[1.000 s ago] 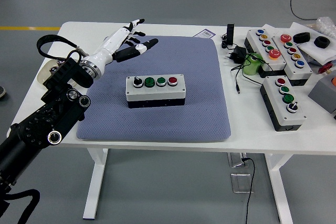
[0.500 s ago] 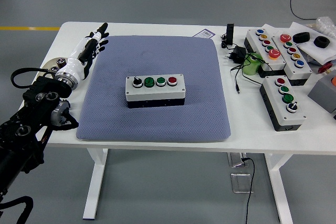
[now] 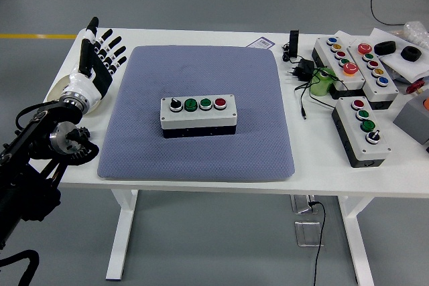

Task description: Pick up the button,place it on the desk,press the button,press the button

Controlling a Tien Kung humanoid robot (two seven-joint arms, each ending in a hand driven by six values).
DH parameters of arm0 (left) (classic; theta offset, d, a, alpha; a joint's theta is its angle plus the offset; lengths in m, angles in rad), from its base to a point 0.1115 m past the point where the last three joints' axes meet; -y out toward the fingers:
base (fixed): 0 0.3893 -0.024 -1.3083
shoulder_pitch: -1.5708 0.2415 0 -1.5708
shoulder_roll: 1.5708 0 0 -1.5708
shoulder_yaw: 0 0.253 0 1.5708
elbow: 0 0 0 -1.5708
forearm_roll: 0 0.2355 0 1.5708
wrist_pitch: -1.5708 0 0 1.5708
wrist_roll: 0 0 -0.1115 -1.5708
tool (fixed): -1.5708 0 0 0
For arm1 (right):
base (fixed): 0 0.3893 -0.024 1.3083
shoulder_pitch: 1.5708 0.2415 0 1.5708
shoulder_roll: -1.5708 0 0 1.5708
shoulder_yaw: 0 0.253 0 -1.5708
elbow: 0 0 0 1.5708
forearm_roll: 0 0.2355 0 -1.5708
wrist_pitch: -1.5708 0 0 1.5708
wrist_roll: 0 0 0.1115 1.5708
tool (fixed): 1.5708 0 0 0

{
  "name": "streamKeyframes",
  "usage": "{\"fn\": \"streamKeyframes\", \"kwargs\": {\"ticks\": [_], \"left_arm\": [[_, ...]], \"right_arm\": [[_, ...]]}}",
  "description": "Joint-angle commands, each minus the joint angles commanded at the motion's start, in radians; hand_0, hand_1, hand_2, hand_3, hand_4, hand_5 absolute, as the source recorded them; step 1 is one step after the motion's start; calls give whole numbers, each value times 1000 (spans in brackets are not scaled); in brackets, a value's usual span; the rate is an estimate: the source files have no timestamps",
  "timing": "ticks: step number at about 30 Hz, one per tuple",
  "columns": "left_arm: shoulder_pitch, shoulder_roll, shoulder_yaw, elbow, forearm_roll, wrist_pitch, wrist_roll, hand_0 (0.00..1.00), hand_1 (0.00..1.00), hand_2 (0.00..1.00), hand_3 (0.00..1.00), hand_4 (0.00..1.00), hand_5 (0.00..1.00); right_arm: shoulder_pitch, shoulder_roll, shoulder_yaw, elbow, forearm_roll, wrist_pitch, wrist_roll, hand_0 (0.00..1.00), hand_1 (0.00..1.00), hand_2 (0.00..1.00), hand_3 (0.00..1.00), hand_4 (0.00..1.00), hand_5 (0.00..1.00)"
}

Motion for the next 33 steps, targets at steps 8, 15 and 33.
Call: {"fn": "streamKeyframes", "kwargs": {"ticks": [8,15,33], "left_arm": [[7,-4,1,1,12,-4,11,932,937,986,967,781,998],[6,-3,-10,1,15,-3,15,932,936,987,968,777,998],[30,-25,-141,-24,113,18,36,939,941,989,972,768,998]], "right_arm": [[2,0,-9,-2,1,0,-1,634,538,569,635,233,238],[4,-1,-14,-2,3,0,-1,634,538,569,635,233,238],[2,0,-15,-3,7,-1,-1,634,538,567,635,233,239]]}}
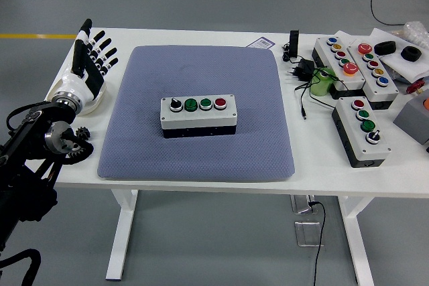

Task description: Pick up the button,place it on the desk,press the button,press the button

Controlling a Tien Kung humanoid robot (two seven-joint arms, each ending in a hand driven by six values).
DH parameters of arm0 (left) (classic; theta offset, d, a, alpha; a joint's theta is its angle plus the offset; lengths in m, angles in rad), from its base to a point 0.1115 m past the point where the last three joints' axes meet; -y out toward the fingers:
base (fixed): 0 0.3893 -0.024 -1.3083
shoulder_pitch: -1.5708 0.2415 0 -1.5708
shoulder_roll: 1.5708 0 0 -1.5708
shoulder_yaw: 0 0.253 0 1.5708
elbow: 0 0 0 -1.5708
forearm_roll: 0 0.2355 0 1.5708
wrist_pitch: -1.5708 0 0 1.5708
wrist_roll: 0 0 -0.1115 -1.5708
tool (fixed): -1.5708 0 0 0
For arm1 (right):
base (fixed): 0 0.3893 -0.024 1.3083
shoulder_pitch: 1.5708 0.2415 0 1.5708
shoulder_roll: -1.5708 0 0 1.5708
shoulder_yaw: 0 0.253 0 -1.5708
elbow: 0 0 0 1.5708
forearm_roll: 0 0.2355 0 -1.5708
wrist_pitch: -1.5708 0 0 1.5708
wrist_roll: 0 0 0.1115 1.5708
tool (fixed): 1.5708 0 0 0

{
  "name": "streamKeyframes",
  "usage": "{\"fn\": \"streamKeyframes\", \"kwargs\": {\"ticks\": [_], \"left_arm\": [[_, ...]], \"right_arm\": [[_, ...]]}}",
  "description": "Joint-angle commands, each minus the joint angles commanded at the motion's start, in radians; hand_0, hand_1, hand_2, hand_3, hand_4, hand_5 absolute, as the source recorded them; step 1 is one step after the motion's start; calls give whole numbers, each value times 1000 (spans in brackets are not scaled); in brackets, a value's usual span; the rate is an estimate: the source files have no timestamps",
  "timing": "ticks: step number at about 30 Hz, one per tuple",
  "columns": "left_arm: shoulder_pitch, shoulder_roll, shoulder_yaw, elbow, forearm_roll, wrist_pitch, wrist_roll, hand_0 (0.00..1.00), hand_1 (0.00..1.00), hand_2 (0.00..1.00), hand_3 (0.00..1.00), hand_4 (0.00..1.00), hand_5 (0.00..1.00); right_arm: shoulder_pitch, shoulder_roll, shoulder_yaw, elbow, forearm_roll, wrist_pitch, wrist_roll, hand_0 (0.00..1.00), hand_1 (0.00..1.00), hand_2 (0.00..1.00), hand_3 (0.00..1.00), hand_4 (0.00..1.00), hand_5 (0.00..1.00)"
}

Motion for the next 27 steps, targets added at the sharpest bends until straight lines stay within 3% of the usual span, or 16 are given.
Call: {"fn": "streamKeyframes", "kwargs": {"ticks": [4,17,27], "left_arm": [[26,-17,-69,-36,29,4,2,936,938,987,970,763,998],[146,-34,-170,-194,135,-20,24,913,907,914,971,766,998],[232,-23,-175,-276,166,-26,26,892,886,895,975,767,998]], "right_arm": [[-2,-1,4,0,-1,-1,1,634,538,567,635,233,238],[-9,-1,-5,-1,9,-1,0,634,538,569,635,232,238],[-10,0,10,-1,-3,-2,1,634,538,567,635,233,238]]}}
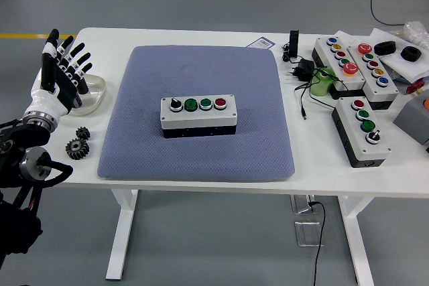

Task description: Pick up the button,place it on the desk,press the button,press the button

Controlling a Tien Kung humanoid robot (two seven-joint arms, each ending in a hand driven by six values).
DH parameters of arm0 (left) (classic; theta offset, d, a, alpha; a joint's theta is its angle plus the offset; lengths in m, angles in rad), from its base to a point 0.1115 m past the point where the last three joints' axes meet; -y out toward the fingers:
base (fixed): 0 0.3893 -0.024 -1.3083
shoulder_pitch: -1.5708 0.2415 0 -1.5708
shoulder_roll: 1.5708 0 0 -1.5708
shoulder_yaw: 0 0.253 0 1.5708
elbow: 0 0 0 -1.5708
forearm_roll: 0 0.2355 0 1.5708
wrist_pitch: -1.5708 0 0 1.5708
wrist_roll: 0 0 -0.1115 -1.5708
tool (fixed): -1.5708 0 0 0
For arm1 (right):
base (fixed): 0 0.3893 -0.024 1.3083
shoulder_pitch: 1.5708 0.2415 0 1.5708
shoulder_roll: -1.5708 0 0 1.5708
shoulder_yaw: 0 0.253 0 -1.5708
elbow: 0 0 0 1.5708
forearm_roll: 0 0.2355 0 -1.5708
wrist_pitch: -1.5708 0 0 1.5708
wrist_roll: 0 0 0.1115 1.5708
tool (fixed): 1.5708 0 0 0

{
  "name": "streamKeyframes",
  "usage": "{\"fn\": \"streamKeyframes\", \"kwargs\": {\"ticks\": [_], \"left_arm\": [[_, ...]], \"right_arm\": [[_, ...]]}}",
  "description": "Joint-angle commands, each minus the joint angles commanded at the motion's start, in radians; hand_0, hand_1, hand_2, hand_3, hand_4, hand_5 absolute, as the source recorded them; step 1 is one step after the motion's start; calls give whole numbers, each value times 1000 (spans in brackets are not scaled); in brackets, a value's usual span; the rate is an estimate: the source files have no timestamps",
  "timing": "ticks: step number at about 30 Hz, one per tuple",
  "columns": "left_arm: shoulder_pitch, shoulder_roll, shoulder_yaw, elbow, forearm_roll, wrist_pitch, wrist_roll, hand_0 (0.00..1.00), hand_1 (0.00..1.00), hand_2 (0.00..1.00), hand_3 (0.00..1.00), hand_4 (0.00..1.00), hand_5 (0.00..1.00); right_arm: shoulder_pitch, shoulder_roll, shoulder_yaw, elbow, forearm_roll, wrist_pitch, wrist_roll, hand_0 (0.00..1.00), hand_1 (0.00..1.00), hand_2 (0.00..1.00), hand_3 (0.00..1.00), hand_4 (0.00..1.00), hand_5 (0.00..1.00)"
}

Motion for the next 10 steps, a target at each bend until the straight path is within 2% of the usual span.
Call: {"fn": "streamKeyframes", "kwargs": {"ticks": [5,10], "left_arm": [[17,9,26,-10,-1,-23,1,892,887,895,977,768,998],[25,4,23,-13,22,-21,-14,892,887,895,977,768,998]], "right_arm": [[5,1,-2,0,1,0,-1,634,538,568,635,233,238],[7,3,-3,1,1,1,-1,634,538,568,635,233,238]]}}
